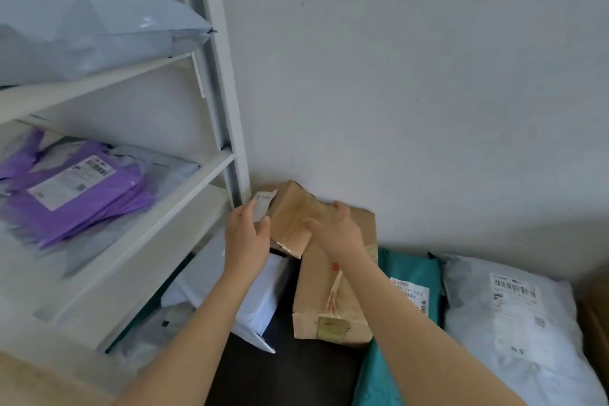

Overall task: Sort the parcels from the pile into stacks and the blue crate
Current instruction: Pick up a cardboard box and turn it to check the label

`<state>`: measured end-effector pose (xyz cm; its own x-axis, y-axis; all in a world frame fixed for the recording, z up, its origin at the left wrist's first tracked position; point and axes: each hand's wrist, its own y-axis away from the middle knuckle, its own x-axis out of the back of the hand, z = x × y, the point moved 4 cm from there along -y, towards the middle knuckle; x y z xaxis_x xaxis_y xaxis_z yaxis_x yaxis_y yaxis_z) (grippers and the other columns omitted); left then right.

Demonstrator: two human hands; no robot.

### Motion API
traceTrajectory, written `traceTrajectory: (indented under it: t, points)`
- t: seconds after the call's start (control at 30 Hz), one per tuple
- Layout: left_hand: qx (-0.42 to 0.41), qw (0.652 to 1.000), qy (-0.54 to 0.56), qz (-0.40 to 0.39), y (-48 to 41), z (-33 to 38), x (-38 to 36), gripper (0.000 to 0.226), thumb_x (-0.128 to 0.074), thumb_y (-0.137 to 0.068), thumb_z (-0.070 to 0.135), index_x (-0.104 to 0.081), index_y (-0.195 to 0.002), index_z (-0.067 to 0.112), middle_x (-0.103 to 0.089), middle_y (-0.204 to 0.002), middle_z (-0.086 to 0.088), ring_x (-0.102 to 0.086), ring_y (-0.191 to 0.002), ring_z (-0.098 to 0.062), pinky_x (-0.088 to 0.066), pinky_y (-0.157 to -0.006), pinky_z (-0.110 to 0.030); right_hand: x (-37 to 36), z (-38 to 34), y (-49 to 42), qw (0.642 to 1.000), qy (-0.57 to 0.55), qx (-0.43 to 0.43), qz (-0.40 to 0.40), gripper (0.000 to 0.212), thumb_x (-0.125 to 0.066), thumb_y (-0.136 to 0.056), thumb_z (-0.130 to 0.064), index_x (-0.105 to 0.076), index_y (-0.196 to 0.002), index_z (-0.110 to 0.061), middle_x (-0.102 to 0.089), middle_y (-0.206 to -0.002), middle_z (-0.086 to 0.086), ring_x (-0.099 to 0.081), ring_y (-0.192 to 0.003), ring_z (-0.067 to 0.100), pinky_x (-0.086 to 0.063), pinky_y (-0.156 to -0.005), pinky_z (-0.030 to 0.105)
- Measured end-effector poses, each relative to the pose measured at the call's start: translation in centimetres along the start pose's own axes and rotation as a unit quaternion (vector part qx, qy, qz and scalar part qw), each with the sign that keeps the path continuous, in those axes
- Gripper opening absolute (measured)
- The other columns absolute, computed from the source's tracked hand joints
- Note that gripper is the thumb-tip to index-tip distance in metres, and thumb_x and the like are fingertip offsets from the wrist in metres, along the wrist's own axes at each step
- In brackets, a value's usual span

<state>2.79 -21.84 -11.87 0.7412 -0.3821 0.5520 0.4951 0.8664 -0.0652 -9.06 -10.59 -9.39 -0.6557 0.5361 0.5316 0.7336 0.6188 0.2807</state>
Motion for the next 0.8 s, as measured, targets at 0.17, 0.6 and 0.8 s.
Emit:
traceTrajectory:
  t: [0.17,0.6,0.8]
  points:
    - [0.032,0.996,0.042,-0.066,-3.2,-1.9,-0.5,0.043,-0.038,-0.102,0.022,-0.039,-0.145,0.015,-0.039,-0.148,-0.008,-0.038,-0.135,-0.022,-0.031,-0.111,-0.037,-3.6,-1.4,-3.1,0.987,-0.126,-0.098,0.022,0.115,-0.07,-0.077,-0.056,0.008,-0.154,-0.021,-0.034,-0.151,0.01,-0.039,-0.136,0.028,-0.037,-0.104,0.036]
    - [0.04,0.993,0.096,-0.051,-6.0,-3.8,-0.6,0.035,-0.043,-0.1,0.018,-0.052,-0.133,0.016,-0.055,-0.134,-0.002,-0.051,-0.121,-0.018,-0.041,-0.1,-0.032,-5.9,-2.3,-5.3,0.976,-0.11,-0.152,0.107,0.112,-0.068,-0.071,-0.048,0.008,-0.152,-0.032,-0.034,-0.145,0.016,-0.04,-0.13,0.034,-0.039,-0.104,0.045]
    - [0.011,0.996,0.085,0.027,-5.9,-2.6,0.1,0.034,-0.056,-0.095,0.018,-0.054,-0.128,0.015,-0.052,-0.13,-0.005,-0.046,-0.122,-0.021,-0.037,-0.098,-0.028,-2.4,-1.7,-4.0,0.97,-0.171,-0.118,0.125,0.107,-0.069,-0.073,-0.045,-0.001,-0.153,-0.03,-0.039,-0.145,0.01,-0.044,-0.126,0.03,-0.041,-0.102,0.044]
